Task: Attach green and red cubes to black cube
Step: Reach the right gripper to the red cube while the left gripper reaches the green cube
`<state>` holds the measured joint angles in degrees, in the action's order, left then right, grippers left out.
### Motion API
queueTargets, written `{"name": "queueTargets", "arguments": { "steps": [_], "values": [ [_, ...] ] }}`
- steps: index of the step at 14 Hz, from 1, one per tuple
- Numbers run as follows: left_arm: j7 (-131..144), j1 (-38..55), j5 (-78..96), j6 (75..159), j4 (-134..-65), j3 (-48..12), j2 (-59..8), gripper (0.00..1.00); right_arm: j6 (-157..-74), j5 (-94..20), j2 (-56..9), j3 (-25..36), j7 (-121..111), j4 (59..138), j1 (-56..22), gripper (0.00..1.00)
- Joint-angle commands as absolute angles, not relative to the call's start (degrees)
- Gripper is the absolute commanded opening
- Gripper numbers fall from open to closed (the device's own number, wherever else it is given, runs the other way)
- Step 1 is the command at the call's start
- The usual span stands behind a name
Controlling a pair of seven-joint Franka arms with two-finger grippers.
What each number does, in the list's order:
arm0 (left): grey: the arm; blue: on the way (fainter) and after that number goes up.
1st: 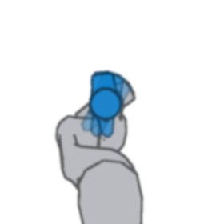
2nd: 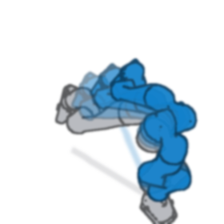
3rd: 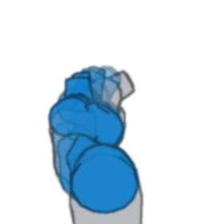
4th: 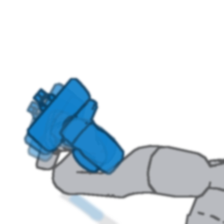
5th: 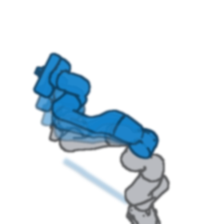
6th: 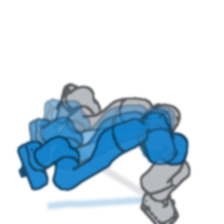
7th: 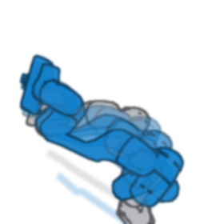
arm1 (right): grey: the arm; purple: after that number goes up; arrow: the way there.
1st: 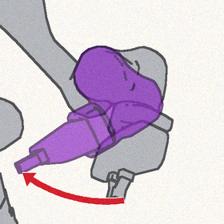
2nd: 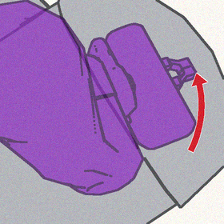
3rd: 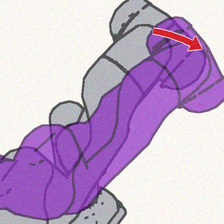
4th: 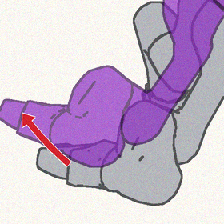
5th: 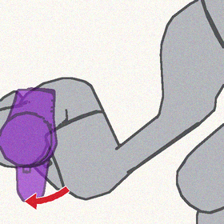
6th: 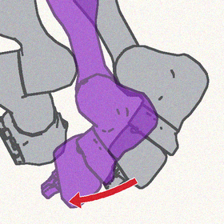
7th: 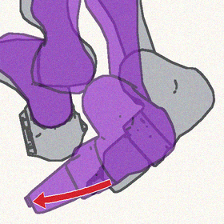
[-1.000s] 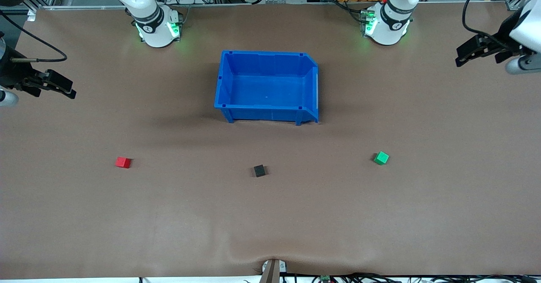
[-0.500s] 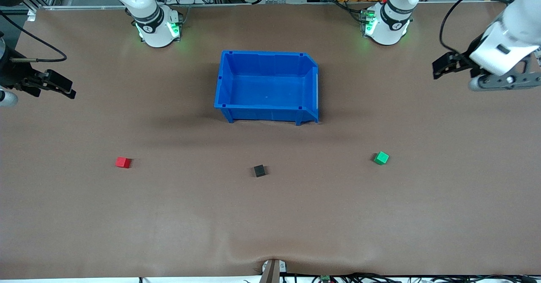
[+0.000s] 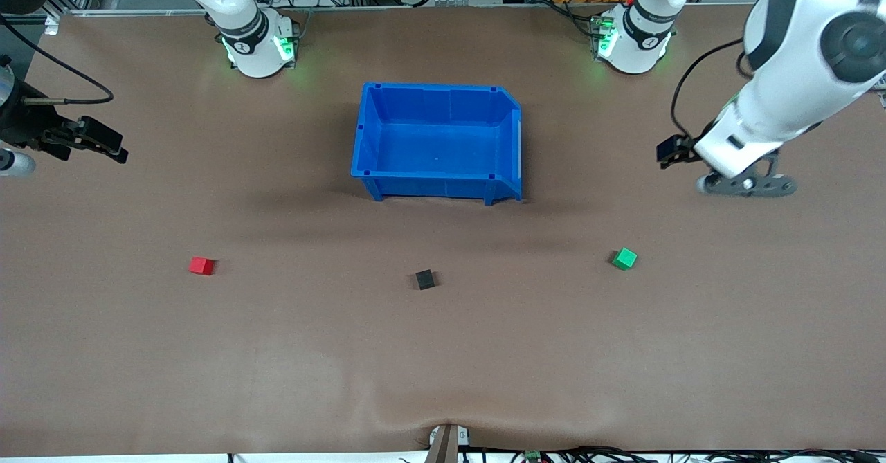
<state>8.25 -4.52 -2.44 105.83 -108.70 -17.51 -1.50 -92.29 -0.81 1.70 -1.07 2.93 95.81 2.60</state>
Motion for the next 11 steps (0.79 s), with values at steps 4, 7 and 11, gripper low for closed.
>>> {"name": "queueTargets", "arguments": {
  "steps": [4, 7, 11],
  "values": [
    [7.47, -4.22, -7.63, 120.13, -115.40, -19.86, -6.05, 1.00, -101.40, -1.67, -9.20, -0.88, 2.64, 96.15, 2.29, 1.00],
    [7.47, -4.22, -10.02, 123.64, -115.40, -20.48, -11.06, 1.00, -104.76, -1.67, -14.40, -0.97, 2.81, 96.24, 2.11, 1.00],
    [7.47, -2.99, -17.80, 127.62, -114.35, -20.48, -17.47, 1.00, -110.55, -2.28, -20.55, -0.97, 3.25, 96.76, 2.37, 1.00]
  ]
}}
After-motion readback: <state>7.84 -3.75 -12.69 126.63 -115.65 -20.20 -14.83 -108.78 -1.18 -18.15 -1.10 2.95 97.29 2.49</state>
